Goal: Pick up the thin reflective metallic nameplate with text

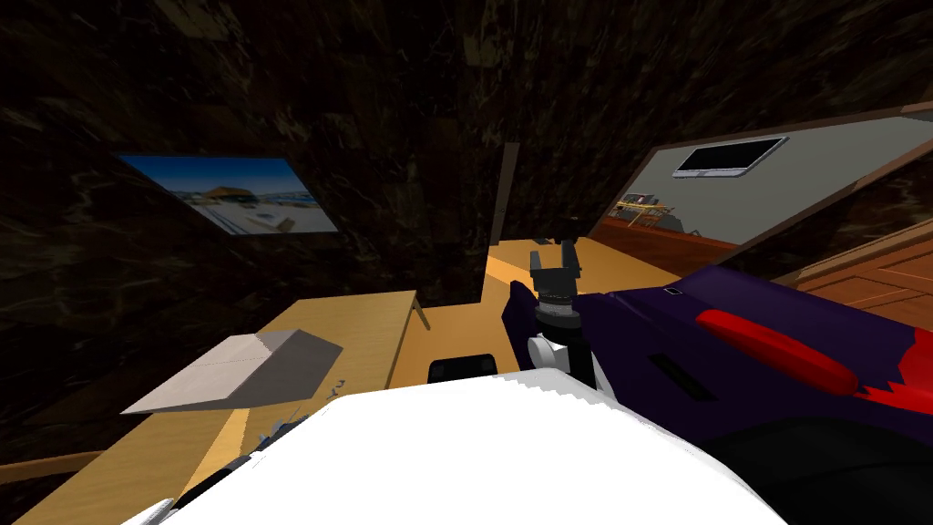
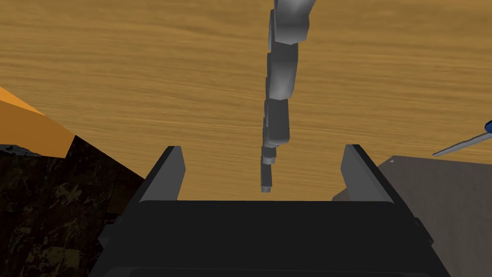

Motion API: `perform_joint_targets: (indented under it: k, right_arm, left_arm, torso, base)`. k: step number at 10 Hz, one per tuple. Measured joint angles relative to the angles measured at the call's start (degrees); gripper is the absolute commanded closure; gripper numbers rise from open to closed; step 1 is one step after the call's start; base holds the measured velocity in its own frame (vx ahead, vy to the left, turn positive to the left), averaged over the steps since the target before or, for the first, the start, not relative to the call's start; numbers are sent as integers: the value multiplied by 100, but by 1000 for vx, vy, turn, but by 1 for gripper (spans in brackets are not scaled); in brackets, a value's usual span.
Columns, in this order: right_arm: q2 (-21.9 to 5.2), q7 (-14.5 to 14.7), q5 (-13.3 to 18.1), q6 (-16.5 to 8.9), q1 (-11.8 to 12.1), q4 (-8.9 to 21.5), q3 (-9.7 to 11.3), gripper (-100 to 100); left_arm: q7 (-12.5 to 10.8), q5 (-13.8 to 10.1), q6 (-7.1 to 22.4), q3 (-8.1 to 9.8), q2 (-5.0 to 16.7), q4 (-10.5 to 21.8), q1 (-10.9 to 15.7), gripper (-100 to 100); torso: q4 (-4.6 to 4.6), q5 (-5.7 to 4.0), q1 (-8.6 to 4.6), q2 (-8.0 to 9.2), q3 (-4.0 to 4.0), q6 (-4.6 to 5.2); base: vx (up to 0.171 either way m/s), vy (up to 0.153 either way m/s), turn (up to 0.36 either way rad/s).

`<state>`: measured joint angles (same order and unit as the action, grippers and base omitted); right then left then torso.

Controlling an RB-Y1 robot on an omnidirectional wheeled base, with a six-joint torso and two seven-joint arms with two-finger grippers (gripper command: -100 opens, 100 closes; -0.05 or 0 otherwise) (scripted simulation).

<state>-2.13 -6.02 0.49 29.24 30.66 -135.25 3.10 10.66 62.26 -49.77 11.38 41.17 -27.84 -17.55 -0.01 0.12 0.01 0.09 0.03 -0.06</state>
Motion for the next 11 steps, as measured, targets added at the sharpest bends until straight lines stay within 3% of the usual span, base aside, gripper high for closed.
perform_joint_targets:
  k: [3, 4, 6, 7, 11]
  right_arm:
    - [0, 0, 0, 0, 1, 0, -1, 0]
    - [0, 0, 0, 0, 0, 0, 0, 0]
    - [0, 0, 0, 0, 2, 0, -1, 0]
    - [0, 0, 0, 0, 0, 0, 0, 0]
    - [0, 0, 0, 0, 0, 0, -1, 0]
  left_arm:
    - [-61, -484, 212, -352, 25, 67, 53, -100]
    - [-33, -665, 269, -505, 38, 223, 133, -100]
    - [-82, -944, 363, -645, 58, 174, 111, -100]
    - [-124, -1106, 451, -796, 69, 163, 96, -100]
    - [-124, -1796, 705, -1303, 104, 445, 267, -100]
  torso:
    - [6, 3, 13, 21, 14, -7]
    - [6, 3, 12, 25, 15, -2]
    - [2, 2, 6, 3, 3, -11]
    - [3, 1, 2, 10, 7, -3]
    - [5, 3, 11, 20, 13, -4]
  base:
    - [-118, 27, -229]
    - [-98, 14, -144]
    - [-63, -4, -107]
    - [-88, -1, -154]
    - [-109, 8, -209]
